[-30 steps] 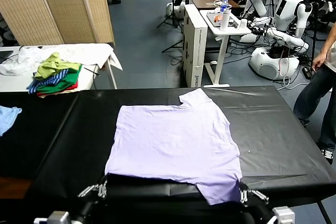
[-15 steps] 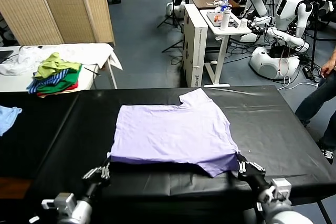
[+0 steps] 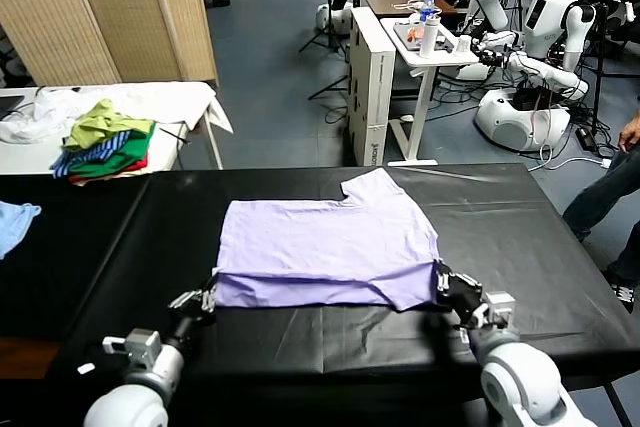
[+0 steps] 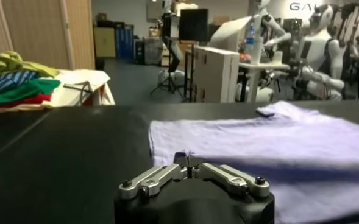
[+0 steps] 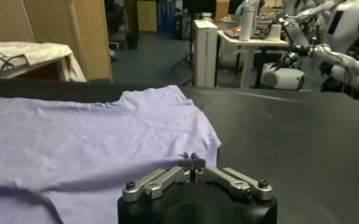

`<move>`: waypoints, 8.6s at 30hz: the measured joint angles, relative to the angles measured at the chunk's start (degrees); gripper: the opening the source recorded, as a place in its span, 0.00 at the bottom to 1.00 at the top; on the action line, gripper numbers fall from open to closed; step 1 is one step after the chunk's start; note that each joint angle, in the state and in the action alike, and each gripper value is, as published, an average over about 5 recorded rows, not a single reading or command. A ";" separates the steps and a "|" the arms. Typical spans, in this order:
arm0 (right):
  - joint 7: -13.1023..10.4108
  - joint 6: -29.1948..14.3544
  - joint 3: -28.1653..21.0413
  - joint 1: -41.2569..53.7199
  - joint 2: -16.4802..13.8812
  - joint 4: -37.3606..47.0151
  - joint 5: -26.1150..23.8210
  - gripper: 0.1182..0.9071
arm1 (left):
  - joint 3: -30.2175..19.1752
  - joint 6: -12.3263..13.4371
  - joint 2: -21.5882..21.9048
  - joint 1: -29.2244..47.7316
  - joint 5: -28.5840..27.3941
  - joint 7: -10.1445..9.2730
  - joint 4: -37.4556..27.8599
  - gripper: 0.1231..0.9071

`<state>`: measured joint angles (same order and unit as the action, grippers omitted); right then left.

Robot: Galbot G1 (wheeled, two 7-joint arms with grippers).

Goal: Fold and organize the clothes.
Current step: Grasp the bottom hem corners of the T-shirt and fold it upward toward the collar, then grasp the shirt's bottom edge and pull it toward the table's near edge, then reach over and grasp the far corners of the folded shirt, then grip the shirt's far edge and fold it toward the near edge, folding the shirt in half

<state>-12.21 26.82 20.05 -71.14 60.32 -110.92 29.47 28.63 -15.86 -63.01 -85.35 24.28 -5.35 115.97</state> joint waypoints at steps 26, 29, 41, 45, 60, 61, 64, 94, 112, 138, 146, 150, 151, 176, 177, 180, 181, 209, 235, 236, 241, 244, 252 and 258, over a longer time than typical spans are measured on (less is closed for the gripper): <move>3.72 2.57 6.71 -10.28 -4.31 -9.23 -0.75 1.00 | 1.78 -3.10 -1.28 -2.08 -0.74 0.56 1.77 0.94; 4.11 2.52 7.32 -12.22 -4.46 -9.74 -1.24 1.00 | 1.92 -3.11 -1.64 -3.02 -1.24 0.85 2.32 0.99; 4.41 2.40 6.41 -14.18 -3.27 -8.60 -2.76 0.79 | 1.85 -3.33 -2.60 -4.07 -2.01 0.69 1.69 0.99; 4.51 2.38 6.29 -14.40 -2.98 -8.40 -2.97 0.56 | 1.87 -3.69 -2.92 -4.19 -0.73 0.27 1.21 0.80; 5.48 3.73 7.97 -18.00 -4.09 -11.24 -2.11 0.03 | 2.20 -4.03 -2.44 -5.67 -0.35 -0.19 2.01 0.03; 5.63 4.15 8.40 -18.71 -4.39 -11.84 -1.87 0.03 | 2.31 -4.18 -2.27 -5.96 -0.43 -0.37 2.29 0.03; 5.62 5.76 9.81 -21.04 -5.16 -13.90 -1.08 0.03 | 2.97 -4.86 -1.52 -7.21 -0.77 -1.01 3.53 0.03; 3.22 15.37 17.86 -34.59 -7.29 -28.13 3.94 0.92 | 10.74 -8.07 0.60 -28.25 -3.50 -3.31 15.81 0.30; 0.84 10.64 13.83 -12.13 -11.65 -18.87 12.00 1.00 | 16.07 -14.83 7.11 -14.40 21.55 -10.65 16.77 1.00; 2.15 11.65 -15.32 32.08 -2.24 21.49 10.33 1.00 | -8.95 -16.50 10.19 29.45 29.38 -9.72 -17.34 1.00; 2.61 12.00 -16.55 33.89 -0.46 25.21 10.28 1.00 | -10.80 -16.50 9.61 32.48 28.75 -9.13 -21.89 1.00; 2.92 11.92 -17.40 34.83 0.24 26.53 10.16 1.00 | -11.23 -16.54 9.26 32.48 28.32 -9.02 -22.42 1.00; 2.95 11.90 -17.62 35.10 0.48 26.88 10.12 1.00 | -11.28 -16.55 9.20 32.42 28.17 -8.96 -22.50 1.00; 3.59 12.03 -18.62 35.54 2.25 29.18 9.87 0.69 | -13.02 -15.76 7.72 34.34 25.45 -6.89 -25.65 0.92; 3.65 12.05 -18.62 35.51 2.24 29.15 9.87 0.65 | -13.10 -15.74 7.67 34.32 25.28 -6.65 -25.66 0.90; 3.81 12.08 -18.64 35.49 2.18 29.10 9.88 0.52 | -13.26 -15.69 7.64 34.21 24.91 -6.10 -25.66 0.79; 3.85 12.08 -18.64 35.50 2.15 29.10 9.88 0.46 | -13.28 -15.66 7.64 34.17 24.84 -6.02 -25.66 0.71; 4.00 7.19 -12.42 28.45 -2.01 19.06 13.90 0.03 | -9.35 -14.43 10.66 28.60 24.73 -5.42 -17.03 0.07; 2.39 14.62 3.65 2.62 -14.07 -8.16 17.48 0.03 | 3.63 -15.32 12.65 6.64 23.63 -7.69 4.27 0.06; 2.33 14.89 4.34 1.63 -14.39 -8.82 17.48 0.03 | 3.95 -15.52 12.75 6.02 23.64 -7.83 4.82 0.06; 2.09 15.36 7.38 -3.14 -15.63 -11.96 17.47 0.03 | 5.49 -16.46 13.32 2.94 23.77 -8.56 7.60 0.05; 1.99 15.37 8.43 -5.57 -16.18 -13.55 17.47 0.03 | 6.30 -16.86 13.38 1.12 23.66 -8.83 9.03 0.04; 0.80 15.37 7.11 -8.33 -16.40 -15.93 16.56 0.03 | 8.60 -17.88 12.77 -4.33 21.72 -7.68 11.45 0.04; 0.49 15.37 5.48 -9.45 -16.72 -16.31 15.64 0.03 | 8.90 -18.21 11.72 -7.38 19.62 -6.99 11.29 0.04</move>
<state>-11.72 42.20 25.53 -80.59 43.60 -127.23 45.11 37.54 -34.08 -51.29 -92.73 43.90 -12.34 127.26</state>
